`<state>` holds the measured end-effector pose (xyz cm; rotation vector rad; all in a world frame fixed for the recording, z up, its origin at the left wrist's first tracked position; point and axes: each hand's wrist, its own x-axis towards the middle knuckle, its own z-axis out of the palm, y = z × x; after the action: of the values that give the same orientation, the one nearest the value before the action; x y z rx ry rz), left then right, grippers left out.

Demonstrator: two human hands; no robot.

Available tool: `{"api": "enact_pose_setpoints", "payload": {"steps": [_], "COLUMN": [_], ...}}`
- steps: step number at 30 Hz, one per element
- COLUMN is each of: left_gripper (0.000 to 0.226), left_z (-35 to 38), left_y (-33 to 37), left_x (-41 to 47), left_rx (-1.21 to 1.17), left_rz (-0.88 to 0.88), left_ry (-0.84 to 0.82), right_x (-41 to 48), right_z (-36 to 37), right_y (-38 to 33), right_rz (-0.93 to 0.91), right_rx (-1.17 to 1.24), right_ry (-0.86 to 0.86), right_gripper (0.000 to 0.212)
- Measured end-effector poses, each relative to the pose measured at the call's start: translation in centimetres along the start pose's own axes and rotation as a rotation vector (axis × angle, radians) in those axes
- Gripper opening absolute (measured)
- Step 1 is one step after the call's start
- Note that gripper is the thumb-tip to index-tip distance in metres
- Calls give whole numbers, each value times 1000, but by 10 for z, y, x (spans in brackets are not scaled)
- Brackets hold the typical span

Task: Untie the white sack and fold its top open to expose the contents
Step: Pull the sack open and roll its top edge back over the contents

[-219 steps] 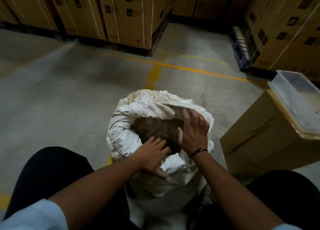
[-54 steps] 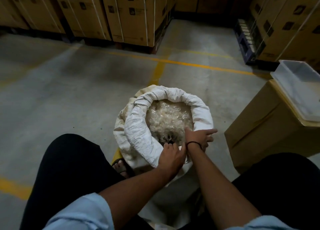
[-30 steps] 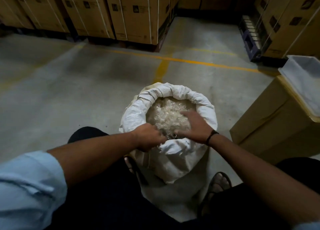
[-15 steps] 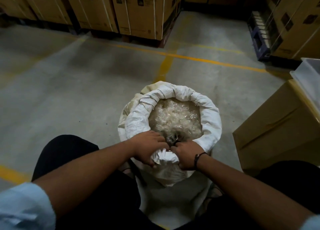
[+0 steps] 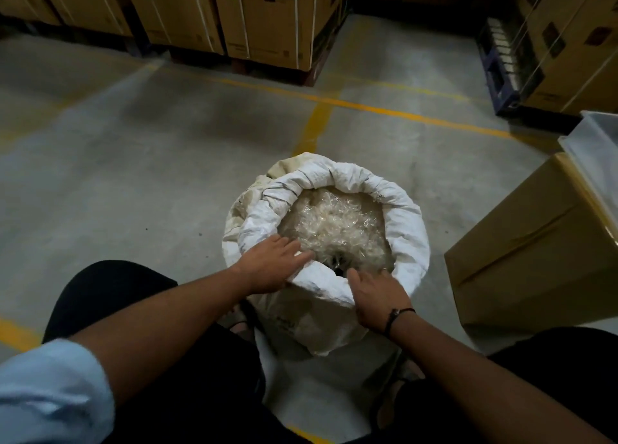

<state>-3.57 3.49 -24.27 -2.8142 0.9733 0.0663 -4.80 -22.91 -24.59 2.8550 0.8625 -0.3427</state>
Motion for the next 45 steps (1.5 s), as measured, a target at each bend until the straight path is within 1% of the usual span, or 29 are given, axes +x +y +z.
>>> {"api": "enact_pose_setpoints", "payload": {"steps": [1,2,3,4,5,6,7,9,10,11,13,15,17,20,23,25,27,28,30,32,33,34,36,38,40,42,43,44,45], "left_gripper": [72,84,88,87,83,79,78,79,79,81,89,97,98,90,96,98,99,97,88,75,68,63,62,67,77,77,72,64,54], "left_z": [-8,-19,-31,-39,-43,-45,-46,-41,-36,-30,-18,-13,-11,-8,-4,-5,-8,-14,-34,-54,-61,-63,-60,-57,-60,-66,-68,-69,-71], "left_y": [-3,-7,-9,-10,-11,-12,-13,-15,-17,-17,-16,-17,-22,-35,-48,-53,-61,-68,-90,-117,-126,-130,-128,-121,-114,-110,-107,-104,-101], "left_x": [0,-2,-4,-4,-2,4,11,24,30,35,45,56,69,83,92,94,94,94,92,86,82,78,76,79,85,91,93,94,95], "left_rx": [-120,-248,-375,-484,-568,-615,-620,-523,-430,-336,-214,-122,-49,-58,-101,-126,-121,-158,-324,-492,-524,-539,-567,-572,-537,-439,-382,-332,-291], "left_rz": [-3,-19,-54,-109,-189,-293,-404,-579,-601,-592,-602,-672,-727,-802,-846,-839,-802,-781,-764,-770,-774,-777,-783,-790,-815,-831,-831,-832,-838], "left_ry": [-59,-122,-181,-202,-162,-78,16,134,139,116,45,-13,-38,-44,-70,-96,-76,-52,23,167,226,242,181,106,74,68,87,125,177], "right_x": [2,6,11,17,23,30,37,54,62,68,77,85,96,113,122,126,131,132,133,131,131,130,130,133,138,143,144,146,148], "right_z": [-3,-7,-12,-16,-20,-24,-30,-42,-44,-44,-37,-30,-27,-24,-18,-14,-17,-23,-42,-60,-63,-63,-54,-45,-46,-54,-59,-65,-70], "right_y": [3,5,7,8,9,11,15,29,38,47,63,73,79,83,97,106,113,118,134,153,160,163,160,156,151,141,134,126,119], "right_rz": [-23,-39,-58,-78,-90,-72,-3,231,351,452,596,703,777,790,788,779,769,768,768,758,755,755,762,802,865,923,904,833,715], "right_rx": [17,48,109,206,331,441,507,479,417,358,304,390,513,523,519,556,621,669,787,899,934,952,974,981,942,786,650,515,429], "right_ry": [-95,-210,-312,-372,-349,-245,-97,177,255,278,239,221,231,256,236,215,242,275,364,451,480,483,434,369,319,319,366,460,587], "right_gripper": [58,81,104,119,124,123,119,114,111,108,101,91,84,88,91,85,72,65,54,56,59,61,64,65,68,70,73,74,71]}}
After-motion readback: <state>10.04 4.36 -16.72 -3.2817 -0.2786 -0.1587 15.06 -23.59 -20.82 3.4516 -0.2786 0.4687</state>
